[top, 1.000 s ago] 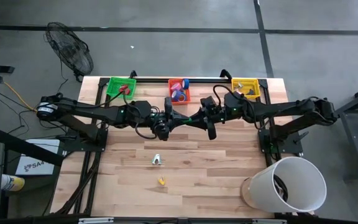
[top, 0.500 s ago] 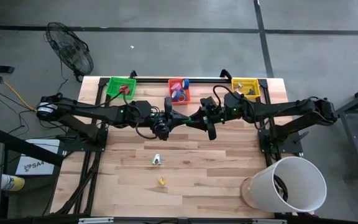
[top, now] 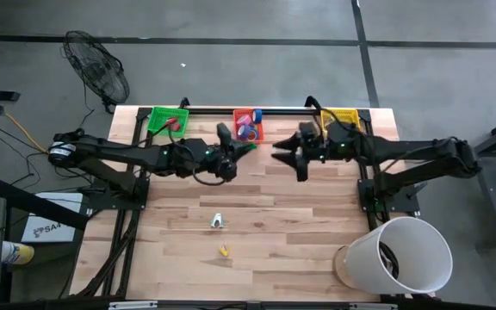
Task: Pick and place Stapler, Stapler remover, tape
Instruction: Put the green stapler into the green bin
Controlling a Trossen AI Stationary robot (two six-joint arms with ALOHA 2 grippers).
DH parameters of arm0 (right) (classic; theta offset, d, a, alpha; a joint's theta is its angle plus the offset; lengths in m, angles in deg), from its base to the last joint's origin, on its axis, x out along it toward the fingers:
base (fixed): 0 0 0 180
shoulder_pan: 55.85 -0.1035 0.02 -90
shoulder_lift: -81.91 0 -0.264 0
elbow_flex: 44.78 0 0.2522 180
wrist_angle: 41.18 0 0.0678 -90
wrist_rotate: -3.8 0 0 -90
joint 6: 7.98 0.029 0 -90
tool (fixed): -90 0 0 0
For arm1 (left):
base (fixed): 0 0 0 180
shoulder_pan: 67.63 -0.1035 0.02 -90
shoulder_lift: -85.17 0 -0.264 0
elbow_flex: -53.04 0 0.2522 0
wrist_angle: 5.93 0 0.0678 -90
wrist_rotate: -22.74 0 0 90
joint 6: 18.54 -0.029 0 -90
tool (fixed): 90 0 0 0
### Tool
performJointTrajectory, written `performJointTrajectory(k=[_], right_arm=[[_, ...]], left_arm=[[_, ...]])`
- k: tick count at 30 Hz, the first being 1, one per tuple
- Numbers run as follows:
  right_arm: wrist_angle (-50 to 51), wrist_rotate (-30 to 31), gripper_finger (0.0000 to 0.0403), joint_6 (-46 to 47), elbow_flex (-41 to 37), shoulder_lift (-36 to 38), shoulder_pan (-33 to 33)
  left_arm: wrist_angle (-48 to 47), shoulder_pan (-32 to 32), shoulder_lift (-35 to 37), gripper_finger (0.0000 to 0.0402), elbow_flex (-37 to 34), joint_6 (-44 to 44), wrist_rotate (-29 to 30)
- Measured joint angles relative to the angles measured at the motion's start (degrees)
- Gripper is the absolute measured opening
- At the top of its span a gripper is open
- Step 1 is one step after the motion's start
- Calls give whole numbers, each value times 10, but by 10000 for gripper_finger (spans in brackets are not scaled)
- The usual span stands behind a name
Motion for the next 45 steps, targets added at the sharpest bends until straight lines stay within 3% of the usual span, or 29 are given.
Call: performJointTrajectory(k=[6, 9, 15, 19, 26, 33, 39, 45], right_arm=[[63, 106, 189, -10, 0, 51, 3], [84, 125, 189, -16, 0, 63, 3], [97, 131, 189, -16, 0, 65, 3], [102, 131, 189, -16, 0, 64, 3], [113, 131, 189, -16, 0, 64, 3], [118, 131, 188, -16, 0, 64, 3], [122, 148, 188, -21, 0, 64, 3], [121, 170, 188, -24, 0, 64, 3]], left_arm=[[-59, -11, 6, 52, 0, 18, 189], [-131, -41, 17, 52, 0, 92, 206], [-283, -141, 23, 60, 0, 222, 158], [-369, -219, 24, 61, 0, 288, 96], [-439, -342, 24, 63, 0, 370, 5], [-513, -460, 21, 64, 0, 507, -65], [-497, -529, 17, 64, -30, 533, -124], [-453, -568, 17, 64, -81, 567, -147]])
